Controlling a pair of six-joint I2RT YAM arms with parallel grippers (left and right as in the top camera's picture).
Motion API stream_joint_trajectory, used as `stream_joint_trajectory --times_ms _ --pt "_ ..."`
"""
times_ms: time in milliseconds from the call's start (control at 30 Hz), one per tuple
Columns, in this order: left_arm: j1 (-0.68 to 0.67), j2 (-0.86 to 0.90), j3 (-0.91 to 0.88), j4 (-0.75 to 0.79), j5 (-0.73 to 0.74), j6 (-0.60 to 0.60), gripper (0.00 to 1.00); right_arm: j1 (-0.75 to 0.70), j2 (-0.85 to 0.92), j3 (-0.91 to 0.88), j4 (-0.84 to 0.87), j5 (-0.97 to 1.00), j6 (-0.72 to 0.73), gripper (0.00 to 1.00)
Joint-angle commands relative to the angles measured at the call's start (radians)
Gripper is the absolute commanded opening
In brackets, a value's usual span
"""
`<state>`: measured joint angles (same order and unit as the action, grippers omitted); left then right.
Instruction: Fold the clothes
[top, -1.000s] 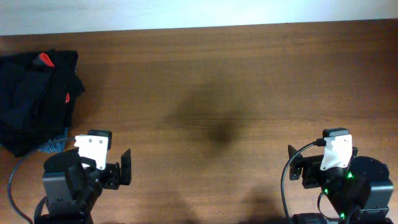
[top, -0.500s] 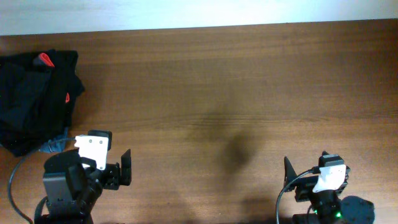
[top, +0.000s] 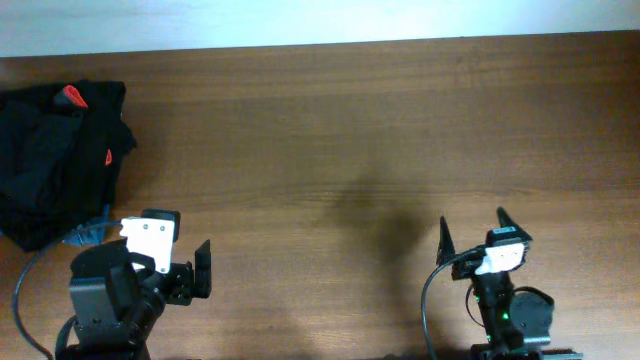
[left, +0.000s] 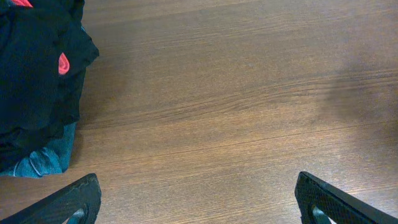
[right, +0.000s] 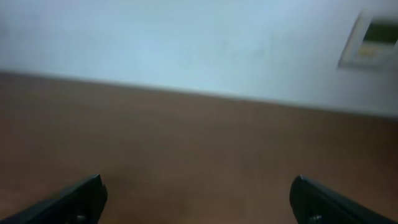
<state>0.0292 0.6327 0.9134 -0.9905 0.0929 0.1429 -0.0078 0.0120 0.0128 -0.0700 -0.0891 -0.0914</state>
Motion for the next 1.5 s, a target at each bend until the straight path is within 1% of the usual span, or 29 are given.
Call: stream_joint_trajectory --times_ms 0,767,867,967,1033,1233,1333,1467 --pt "0.002 -0.004 -0.003 0.001 -0.01 0.02 1.0 -0.003 -0.008 -0.007 -0.002 0.023 -0.016 0.99" --pt "0.002 -0.004 -0.003 0.002 -0.01 0.02 0.99 -0.003 -0.005 -0.007 -0.002 0.023 -0.016 0.99" --pt "0.002 -0.006 -0.018 0.001 -0.011 0.02 0.99 -0.003 -0.005 -0.007 -0.002 0.023 -0.016 0.99" --pt "0.002 -0.039 -0.085 -0.008 -0.021 0.02 0.99 -0.003 -0.005 -0.007 -0.002 0.023 -0.016 0.99" --pt "-0.004 -0.074 -0.156 0.042 -0.022 0.021 0.99 -0.003 -0.005 -0.007 -0.002 0.023 -0.016 0.99" --pt "-0.035 -0.331 -0.524 0.439 -0.018 0.02 0.99 -0.003 -0.005 -0.007 -0.002 0.023 -0.016 0.99" --pt "-0.036 -0.43 -0.637 0.577 -0.018 0.02 0.99 -0.003 -0.005 -0.007 -0.002 0.023 -0.016 0.99" --pt "-0.036 -0.555 -0.796 0.852 -0.024 0.021 1.0 -0.003 -0.005 -0.007 -0.002 0.023 -0.016 0.99"
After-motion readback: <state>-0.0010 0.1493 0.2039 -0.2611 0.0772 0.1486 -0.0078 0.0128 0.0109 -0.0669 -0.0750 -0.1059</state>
